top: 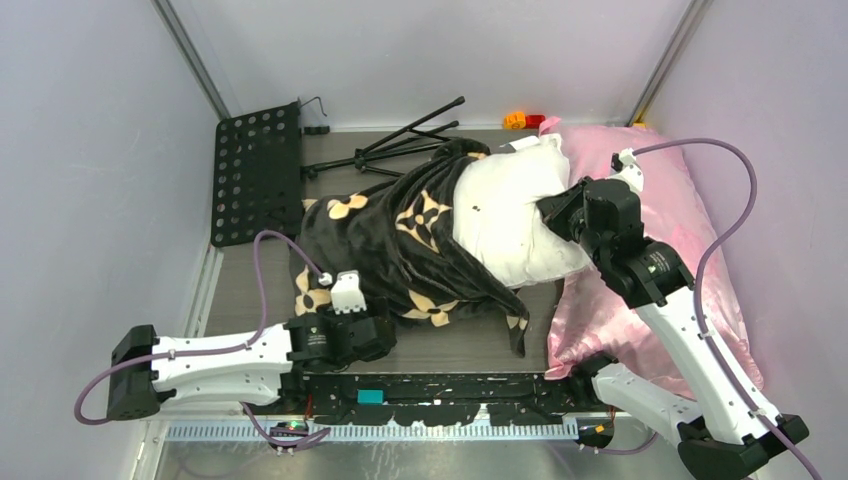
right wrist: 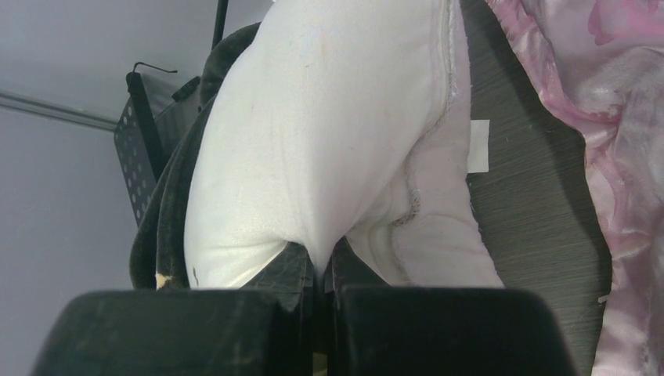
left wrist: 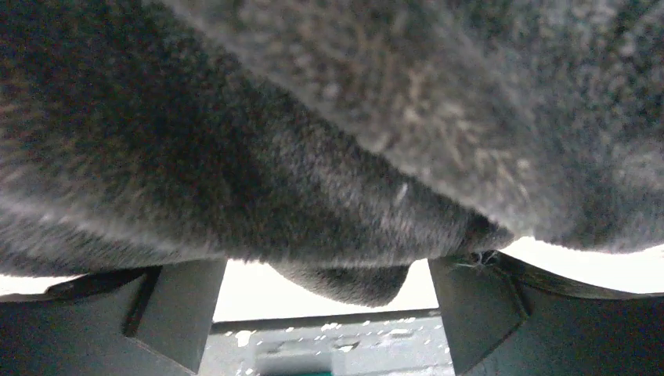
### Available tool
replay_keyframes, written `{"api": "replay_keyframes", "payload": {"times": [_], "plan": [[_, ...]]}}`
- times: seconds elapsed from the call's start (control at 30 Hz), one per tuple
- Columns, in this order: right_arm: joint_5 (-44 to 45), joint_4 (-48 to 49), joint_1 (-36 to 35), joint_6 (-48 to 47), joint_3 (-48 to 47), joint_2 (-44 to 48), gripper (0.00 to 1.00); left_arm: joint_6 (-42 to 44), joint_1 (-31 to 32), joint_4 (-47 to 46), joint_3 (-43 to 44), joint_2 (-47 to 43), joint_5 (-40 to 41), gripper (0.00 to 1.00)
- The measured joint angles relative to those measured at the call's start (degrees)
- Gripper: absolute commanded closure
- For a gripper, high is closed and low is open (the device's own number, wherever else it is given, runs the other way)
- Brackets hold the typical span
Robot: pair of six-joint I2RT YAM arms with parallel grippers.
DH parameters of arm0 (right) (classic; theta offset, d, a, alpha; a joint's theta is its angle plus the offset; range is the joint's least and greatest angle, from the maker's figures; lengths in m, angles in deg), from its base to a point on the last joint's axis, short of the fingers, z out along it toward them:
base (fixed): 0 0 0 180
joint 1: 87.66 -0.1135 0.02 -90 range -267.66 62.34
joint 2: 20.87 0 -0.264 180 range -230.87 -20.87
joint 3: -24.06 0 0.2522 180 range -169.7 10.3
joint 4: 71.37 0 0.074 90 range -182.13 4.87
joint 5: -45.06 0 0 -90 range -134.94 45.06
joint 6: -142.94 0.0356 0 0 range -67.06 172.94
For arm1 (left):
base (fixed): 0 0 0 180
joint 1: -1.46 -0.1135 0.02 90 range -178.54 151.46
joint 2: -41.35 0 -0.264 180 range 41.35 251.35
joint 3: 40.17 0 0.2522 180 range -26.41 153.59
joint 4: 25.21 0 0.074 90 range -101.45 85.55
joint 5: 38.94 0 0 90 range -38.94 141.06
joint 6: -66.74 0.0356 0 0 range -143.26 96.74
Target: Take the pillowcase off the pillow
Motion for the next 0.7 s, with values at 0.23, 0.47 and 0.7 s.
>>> {"api": "replay_keyframes", "payload": {"times": [0.23, 0.47, 0.7], "plan": [[0.3, -0.2, 0.0, -0.3, 0.1, 0.3, 1.0, 4.7, -6.9, -12.4, -6.2, -3.6, -1.4, 0.69], [3.0, -2.5, -0.3, -4.2, 0.2, 1.6, 1.0, 10.6, -11.4, -9.7, -4.2, -8.2, -2.3, 1.0], [12.2, -8.0, -0.1, -14.0, -0.2, 2.3, 1.0, 22.0, -22.8, -2.6, 8.3, -9.2, -3.5, 1.0]]}}
